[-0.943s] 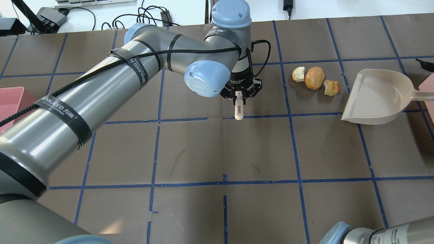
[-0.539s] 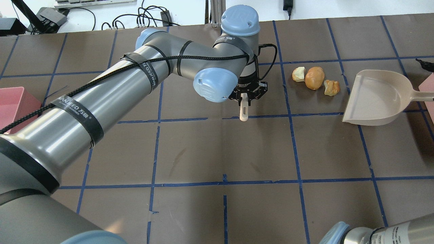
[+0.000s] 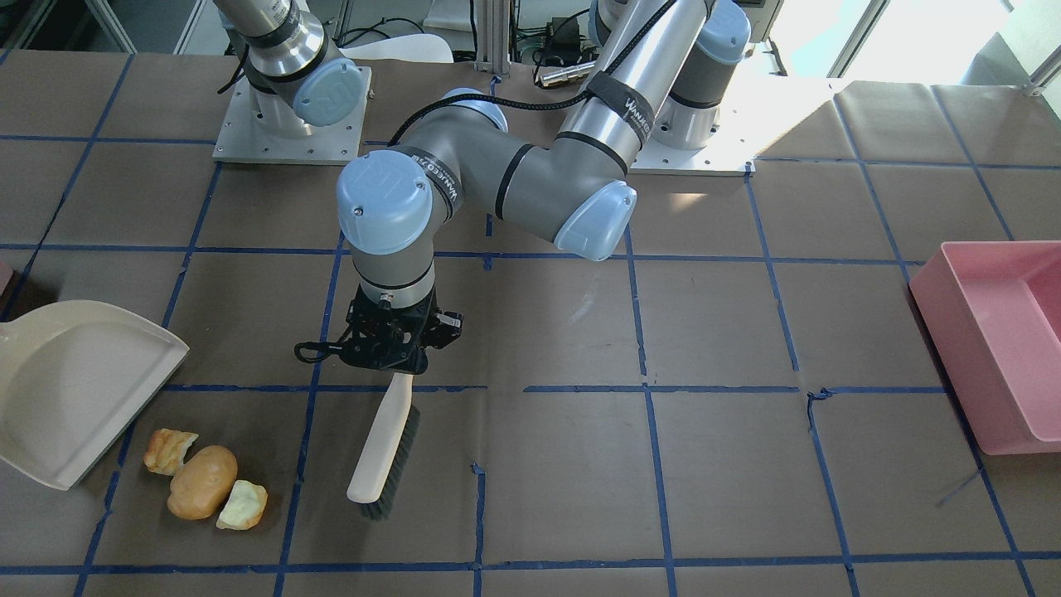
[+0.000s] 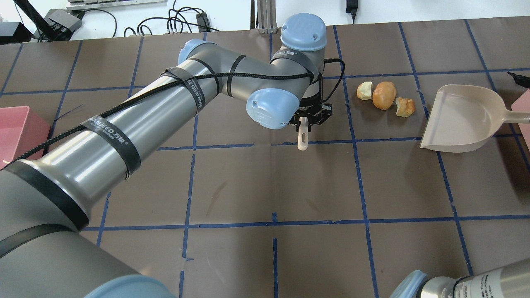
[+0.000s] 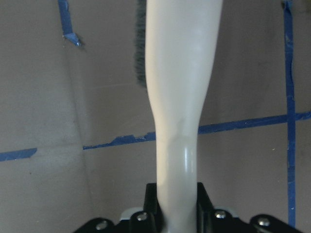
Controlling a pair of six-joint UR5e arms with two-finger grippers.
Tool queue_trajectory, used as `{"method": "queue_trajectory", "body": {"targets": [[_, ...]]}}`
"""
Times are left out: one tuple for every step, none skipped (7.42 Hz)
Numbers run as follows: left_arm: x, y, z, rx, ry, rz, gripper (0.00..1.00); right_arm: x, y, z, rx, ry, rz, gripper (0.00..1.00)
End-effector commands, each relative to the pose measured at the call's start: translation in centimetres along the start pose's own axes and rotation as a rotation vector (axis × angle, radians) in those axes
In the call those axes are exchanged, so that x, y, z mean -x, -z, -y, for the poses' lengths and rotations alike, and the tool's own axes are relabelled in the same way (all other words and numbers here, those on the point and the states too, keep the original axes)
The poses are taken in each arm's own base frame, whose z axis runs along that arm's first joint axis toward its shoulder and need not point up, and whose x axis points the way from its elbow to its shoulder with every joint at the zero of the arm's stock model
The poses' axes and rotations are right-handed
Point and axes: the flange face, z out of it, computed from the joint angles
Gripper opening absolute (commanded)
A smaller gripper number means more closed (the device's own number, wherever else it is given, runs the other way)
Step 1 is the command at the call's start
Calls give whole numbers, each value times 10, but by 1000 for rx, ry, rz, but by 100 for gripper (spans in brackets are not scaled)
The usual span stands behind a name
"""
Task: Sweep and dump trash in nearest bin
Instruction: 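Set the dustpan down beyond the scraps while the left gripper brings the brush over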
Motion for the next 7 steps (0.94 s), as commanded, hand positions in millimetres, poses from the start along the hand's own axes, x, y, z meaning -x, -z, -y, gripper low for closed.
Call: {"method": "queue_trajectory", "body": {"targets": [[-35,-20,6,-1,-32,5,0,-8,-15,-8,-7,-5,17,21],[-69,-33,15,-10,-67,2,0,-8,-15,-8,-6,-4,19,21],[-95,-40,27,18,-86,3,0,-9,-18,-9,-10,-2,22,21],[-120,-42,25,40,-93,17,0,-10,-21,-9,-15,9,27,21],[-132,-46,24,33,-26,25,0,-10,-24,-5,-20,16,30,21],[-135,-48,24,25,39,35,0,-10,-28,-4,-25,26,36,21],[-141,-50,19,-17,108,91,0,-12,-32,-4,-27,33,44,21]]}}
